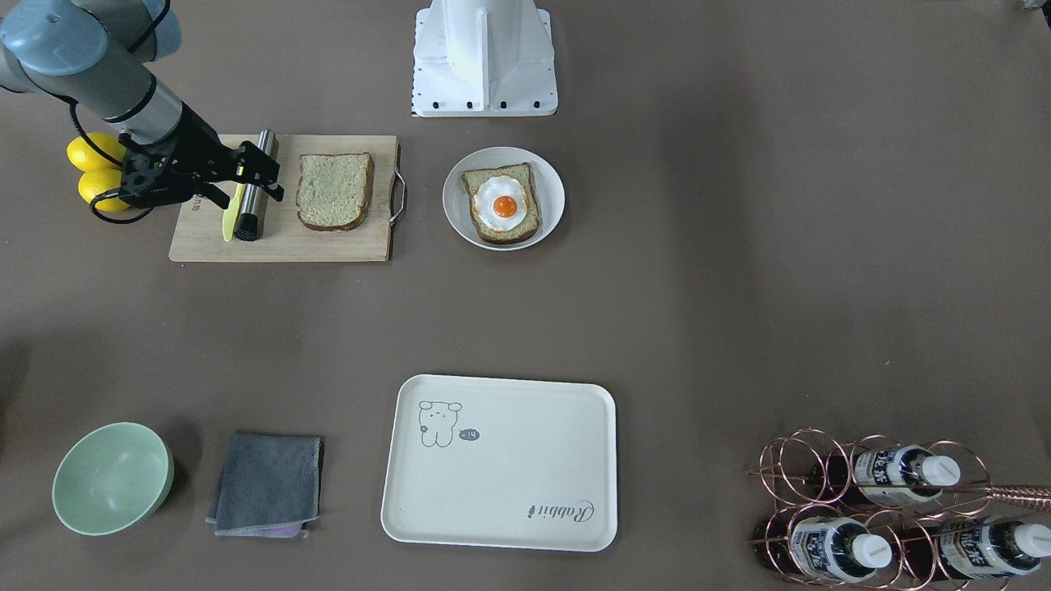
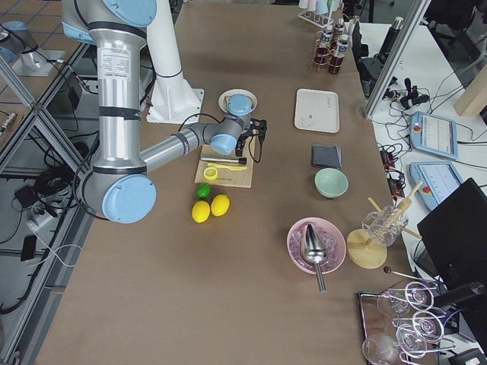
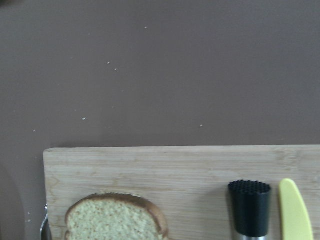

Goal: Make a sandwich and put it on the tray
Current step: 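Move the right gripper down onto the plain bread slice on the board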

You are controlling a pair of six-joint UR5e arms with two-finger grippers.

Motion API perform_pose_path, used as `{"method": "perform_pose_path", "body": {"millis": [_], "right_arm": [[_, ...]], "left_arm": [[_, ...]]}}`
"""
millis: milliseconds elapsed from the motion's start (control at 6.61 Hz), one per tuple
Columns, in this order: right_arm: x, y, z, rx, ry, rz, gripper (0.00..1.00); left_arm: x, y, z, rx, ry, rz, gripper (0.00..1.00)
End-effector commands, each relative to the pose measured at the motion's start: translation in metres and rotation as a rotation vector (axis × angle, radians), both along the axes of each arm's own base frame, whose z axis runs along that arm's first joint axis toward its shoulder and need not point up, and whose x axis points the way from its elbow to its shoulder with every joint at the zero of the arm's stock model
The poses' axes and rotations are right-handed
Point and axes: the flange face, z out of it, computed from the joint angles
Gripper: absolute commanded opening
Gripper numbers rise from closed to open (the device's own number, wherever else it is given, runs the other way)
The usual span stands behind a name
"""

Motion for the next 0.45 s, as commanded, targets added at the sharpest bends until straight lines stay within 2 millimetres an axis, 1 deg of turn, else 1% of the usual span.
{"method": "perform_pose_path", "body": {"millis": [0, 303], "right_arm": [[-0.033, 0.020, -0.021, 0.008, 0.046, 0.008, 0.97], [-0.049, 0.036, -0.020, -0.003, 0.046, -0.020, 0.83]], "left_arm": [[0.000, 0.000, -0.001, 0.002, 0.000, -0.001, 0.98], [0.000, -0.001, -0.002, 0.005, 0.002, 0.000, 0.98]]}}
